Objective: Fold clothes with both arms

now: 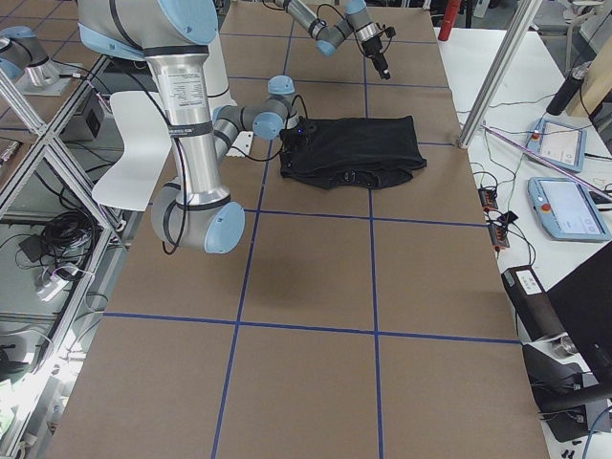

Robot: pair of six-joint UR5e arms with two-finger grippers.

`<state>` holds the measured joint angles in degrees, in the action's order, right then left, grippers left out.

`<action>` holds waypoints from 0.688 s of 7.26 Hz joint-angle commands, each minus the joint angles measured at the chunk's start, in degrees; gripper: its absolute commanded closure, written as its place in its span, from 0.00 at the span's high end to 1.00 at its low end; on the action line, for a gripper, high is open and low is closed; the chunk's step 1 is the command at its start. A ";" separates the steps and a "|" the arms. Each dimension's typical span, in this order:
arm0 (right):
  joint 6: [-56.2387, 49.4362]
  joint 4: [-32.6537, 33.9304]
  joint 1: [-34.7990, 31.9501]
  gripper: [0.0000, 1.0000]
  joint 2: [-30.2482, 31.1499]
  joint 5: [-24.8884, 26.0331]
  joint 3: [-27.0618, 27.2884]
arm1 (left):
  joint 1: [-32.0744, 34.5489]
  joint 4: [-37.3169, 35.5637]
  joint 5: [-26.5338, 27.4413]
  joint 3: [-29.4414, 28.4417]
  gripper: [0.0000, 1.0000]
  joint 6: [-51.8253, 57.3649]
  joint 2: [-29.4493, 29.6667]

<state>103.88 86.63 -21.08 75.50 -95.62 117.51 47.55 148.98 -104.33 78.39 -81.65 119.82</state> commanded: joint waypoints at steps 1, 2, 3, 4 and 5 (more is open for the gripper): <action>27.06 -1.64 1.55 0.94 0.18 8.31 -2.62 | 0.00 0.00 -0.09 -0.08 1.00 0.00 -0.02; 28.29 -1.55 2.61 0.93 -0.09 8.61 -2.98 | 0.00 0.00 -0.09 -0.17 1.00 0.00 -0.02; 28.13 -1.64 2.80 0.90 0.35 8.44 -3.51 | 0.00 0.00 -0.09 -0.17 1.00 0.00 -0.02; 28.30 -1.64 3.06 0.88 0.35 8.26 -3.60 | 0.00 0.00 -0.09 -0.17 1.00 0.00 -0.11; 28.22 -2.95 4.45 0.88 0.52 8.43 -5.26 | -0.09 0.00 -0.09 -0.17 1.00 0.00 -0.02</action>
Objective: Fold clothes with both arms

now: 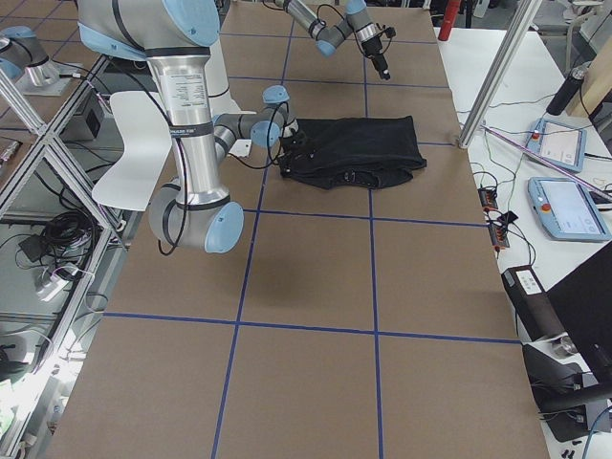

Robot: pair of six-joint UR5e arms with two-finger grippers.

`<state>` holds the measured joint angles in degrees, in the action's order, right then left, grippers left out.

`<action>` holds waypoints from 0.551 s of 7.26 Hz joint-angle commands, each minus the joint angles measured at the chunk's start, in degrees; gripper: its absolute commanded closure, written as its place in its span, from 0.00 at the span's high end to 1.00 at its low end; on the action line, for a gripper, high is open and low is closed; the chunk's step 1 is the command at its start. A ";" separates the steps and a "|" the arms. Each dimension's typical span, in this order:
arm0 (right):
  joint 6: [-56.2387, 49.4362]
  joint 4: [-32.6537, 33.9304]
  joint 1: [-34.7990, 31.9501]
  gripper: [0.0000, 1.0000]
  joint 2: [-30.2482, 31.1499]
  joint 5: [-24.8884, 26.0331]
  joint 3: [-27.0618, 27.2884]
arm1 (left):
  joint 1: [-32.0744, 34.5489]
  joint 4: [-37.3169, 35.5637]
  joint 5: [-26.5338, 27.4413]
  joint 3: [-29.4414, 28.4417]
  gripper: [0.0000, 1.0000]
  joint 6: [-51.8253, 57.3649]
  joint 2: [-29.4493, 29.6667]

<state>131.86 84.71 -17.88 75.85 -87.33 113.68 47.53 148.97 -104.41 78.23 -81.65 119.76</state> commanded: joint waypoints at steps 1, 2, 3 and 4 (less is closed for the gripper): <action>-0.28 -2.00 1.35 0.88 0.35 -0.04 -1.87 | -0.07 0.00 0.00 0.00 1.00 0.00 -0.05; -0.03 -2.09 2.14 0.90 0.62 0.05 -1.88 | 0.02 0.00 0.00 0.00 1.00 0.00 0.04; -0.29 -2.09 2.40 0.97 0.79 -0.04 -1.53 | -0.06 0.00 0.00 0.00 1.00 0.00 0.04; -0.29 -2.09 3.10 0.98 1.23 0.14 -1.79 | -0.07 0.00 0.00 -0.09 1.00 0.00 0.04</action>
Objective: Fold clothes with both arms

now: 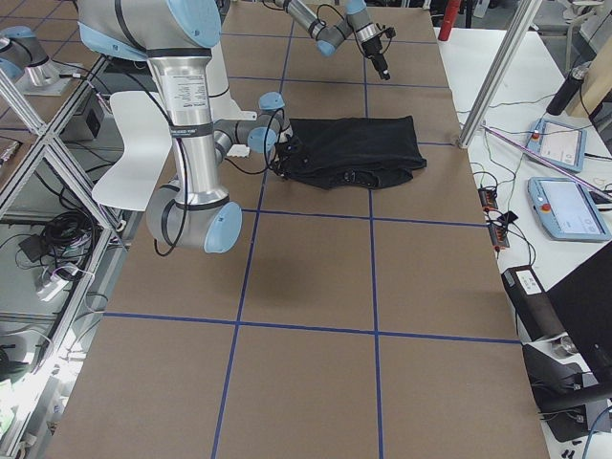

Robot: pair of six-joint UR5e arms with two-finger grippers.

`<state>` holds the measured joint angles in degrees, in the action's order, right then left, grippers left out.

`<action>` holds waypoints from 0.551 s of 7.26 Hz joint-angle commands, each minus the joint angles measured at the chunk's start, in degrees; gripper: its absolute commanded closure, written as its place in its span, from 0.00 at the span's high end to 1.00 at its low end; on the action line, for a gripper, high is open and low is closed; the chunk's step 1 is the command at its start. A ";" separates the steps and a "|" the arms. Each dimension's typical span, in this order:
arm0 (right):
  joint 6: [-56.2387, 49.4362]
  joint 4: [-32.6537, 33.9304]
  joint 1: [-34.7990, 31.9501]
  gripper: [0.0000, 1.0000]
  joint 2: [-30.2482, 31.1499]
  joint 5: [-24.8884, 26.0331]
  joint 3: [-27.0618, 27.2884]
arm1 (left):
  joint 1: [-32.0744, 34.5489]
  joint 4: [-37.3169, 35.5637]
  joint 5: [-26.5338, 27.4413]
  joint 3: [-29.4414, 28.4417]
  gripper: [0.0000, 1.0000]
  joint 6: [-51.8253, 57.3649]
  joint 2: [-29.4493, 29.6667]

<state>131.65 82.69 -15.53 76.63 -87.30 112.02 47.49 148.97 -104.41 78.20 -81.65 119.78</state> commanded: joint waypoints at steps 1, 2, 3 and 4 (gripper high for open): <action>0.45 -0.16 1.63 0.98 0.80 0.20 -0.13 | -0.03 0.00 0.00 0.03 1.00 0.00 0.01; 0.19 -0.16 2.08 0.99 0.80 0.20 -0.22 | -0.03 0.00 0.09 0.03 1.00 0.00 0.01; 0.36 -0.16 2.26 0.99 0.36 0.12 -0.31 | -0.03 0.00 0.09 0.03 1.00 0.00 0.01; 0.10 -0.16 2.26 0.96 0.27 0.12 -0.31 | -0.03 0.00 0.09 0.03 1.00 0.00 0.01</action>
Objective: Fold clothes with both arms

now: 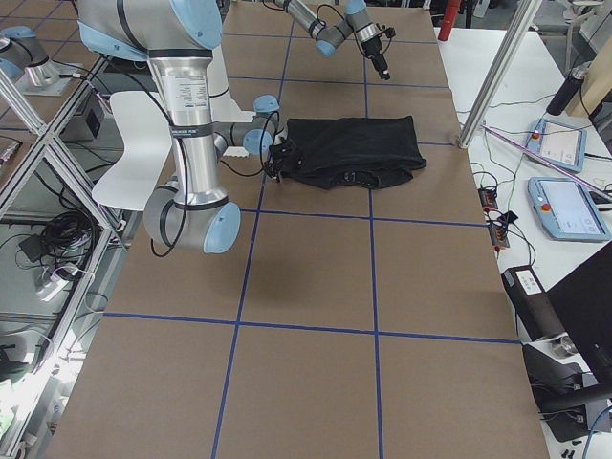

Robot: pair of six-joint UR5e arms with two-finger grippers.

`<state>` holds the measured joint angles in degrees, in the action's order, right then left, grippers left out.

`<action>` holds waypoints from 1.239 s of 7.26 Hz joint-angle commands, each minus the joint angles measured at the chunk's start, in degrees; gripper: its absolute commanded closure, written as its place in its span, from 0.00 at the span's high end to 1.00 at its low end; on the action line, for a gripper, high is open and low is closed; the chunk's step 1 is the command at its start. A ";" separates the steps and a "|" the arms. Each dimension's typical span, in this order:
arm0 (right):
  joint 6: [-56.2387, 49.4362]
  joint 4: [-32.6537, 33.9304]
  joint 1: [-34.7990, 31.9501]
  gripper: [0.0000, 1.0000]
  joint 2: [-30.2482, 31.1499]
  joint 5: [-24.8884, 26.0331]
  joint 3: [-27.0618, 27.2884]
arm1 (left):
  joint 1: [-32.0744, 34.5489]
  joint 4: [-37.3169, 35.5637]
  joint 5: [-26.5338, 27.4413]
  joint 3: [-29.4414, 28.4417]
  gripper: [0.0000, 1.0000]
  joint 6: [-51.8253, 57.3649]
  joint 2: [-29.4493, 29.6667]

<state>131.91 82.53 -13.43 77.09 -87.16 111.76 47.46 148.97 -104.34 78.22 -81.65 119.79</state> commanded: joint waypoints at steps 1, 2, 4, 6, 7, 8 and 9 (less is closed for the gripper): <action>-0.24 -0.01 0.16 0.79 -0.10 0.06 -0.05 | 0.00 0.00 0.01 0.01 1.00 0.00 -0.09; -0.16 -0.01 0.16 0.53 -0.10 0.06 -0.05 | 0.00 0.00 0.01 0.01 1.00 0.00 -0.09; -0.77 0.00 -0.80 0.00 -0.19 -0.11 -0.05 | 0.00 0.00 0.01 -0.08 1.00 0.00 -0.17; -2.79 -0.01 -2.03 0.00 -0.36 -0.20 0.04 | 0.00 0.00 0.01 -0.17 1.00 0.00 -0.17; -2.79 -0.01 -2.13 0.00 -0.37 -0.20 -0.05 | 0.00 0.00 0.01 -0.17 1.00 0.00 -0.52; -2.62 -0.01 -2.13 0.00 -0.71 -0.29 0.04 | 0.00 0.00 0.01 -0.26 1.00 0.00 -0.61; -2.62 -0.01 -2.30 0.00 -1.68 -0.38 0.21 | 0.00 0.00 0.01 -0.43 1.00 0.00 -0.61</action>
<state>129.27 82.54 -15.54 76.29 -87.44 111.81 47.46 148.97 -104.33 77.94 -81.65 119.25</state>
